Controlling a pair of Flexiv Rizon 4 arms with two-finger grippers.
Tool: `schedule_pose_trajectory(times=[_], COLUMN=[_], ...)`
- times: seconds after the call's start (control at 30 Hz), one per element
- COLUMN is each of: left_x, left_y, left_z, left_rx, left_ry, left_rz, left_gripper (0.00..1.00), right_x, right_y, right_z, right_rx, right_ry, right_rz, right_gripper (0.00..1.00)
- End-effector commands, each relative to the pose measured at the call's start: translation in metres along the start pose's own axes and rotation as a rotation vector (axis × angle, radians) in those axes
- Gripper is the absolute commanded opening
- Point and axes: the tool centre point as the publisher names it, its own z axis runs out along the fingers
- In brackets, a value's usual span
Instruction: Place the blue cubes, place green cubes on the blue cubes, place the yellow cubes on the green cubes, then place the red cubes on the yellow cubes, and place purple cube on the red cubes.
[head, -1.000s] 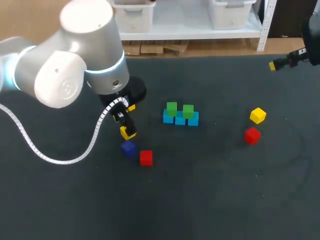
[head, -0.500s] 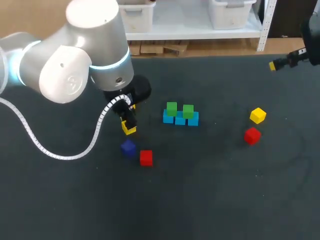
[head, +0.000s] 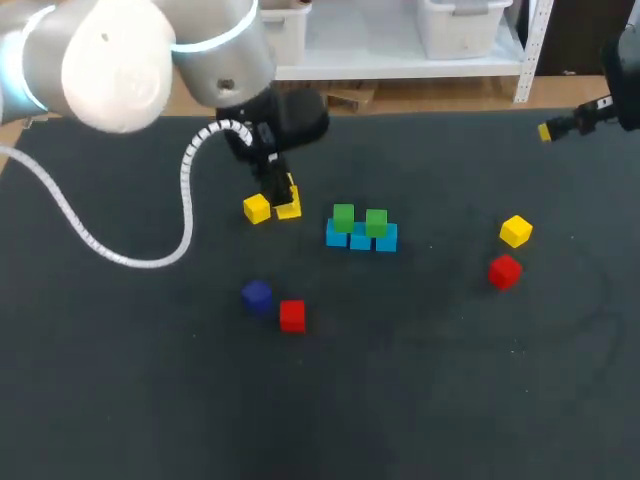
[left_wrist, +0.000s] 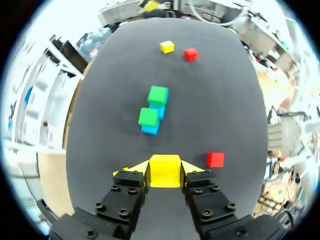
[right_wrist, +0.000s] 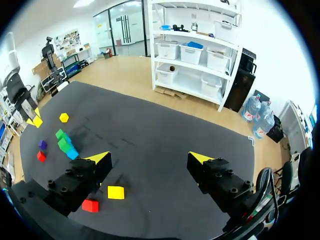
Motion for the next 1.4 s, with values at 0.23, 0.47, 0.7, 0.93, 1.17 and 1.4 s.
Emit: schedule_pose_trajectory(times=[0.23,0.47,0.7,0.93,1.17,1.4], left_x=[-0.044,-0.071,-0.082,-0.092,-0.096,-0.098], left_y=[0.02,0.007,0.001,0.004,0.005,0.013], left_z=[0.003,0.012,0.025,0.033,0.041,0.05], left_rx=[0.062,0.135,0.156,0.159,0.145,0.105], left_ry=[0.091,0.076,0.076,0.079,0.086,0.092], left_rz=[0.139,0.159,0.164,0.127,0.121,0.092], left_gripper=[0.0,0.0,0.0,0.0,0.0,0.0], right_x=[0.0,0.0,0.0,0.0,0.0,0.0], right_y=[0.001,0.001,0.001,0.001,0.001,0.001], right_z=[0.0,0.0,0.0,0.0,0.0,0.0], right_rx=[0.005,0.005,0.005,0.005,0.005,0.005], right_ry=[0.001,0.001,0.001,0.001,0.001,0.001], right_rz=[0.001,0.001,0.001,0.001,0.001,0.001], right_gripper=[1.0,1.0,1.0,1.0,1.0,1.0])
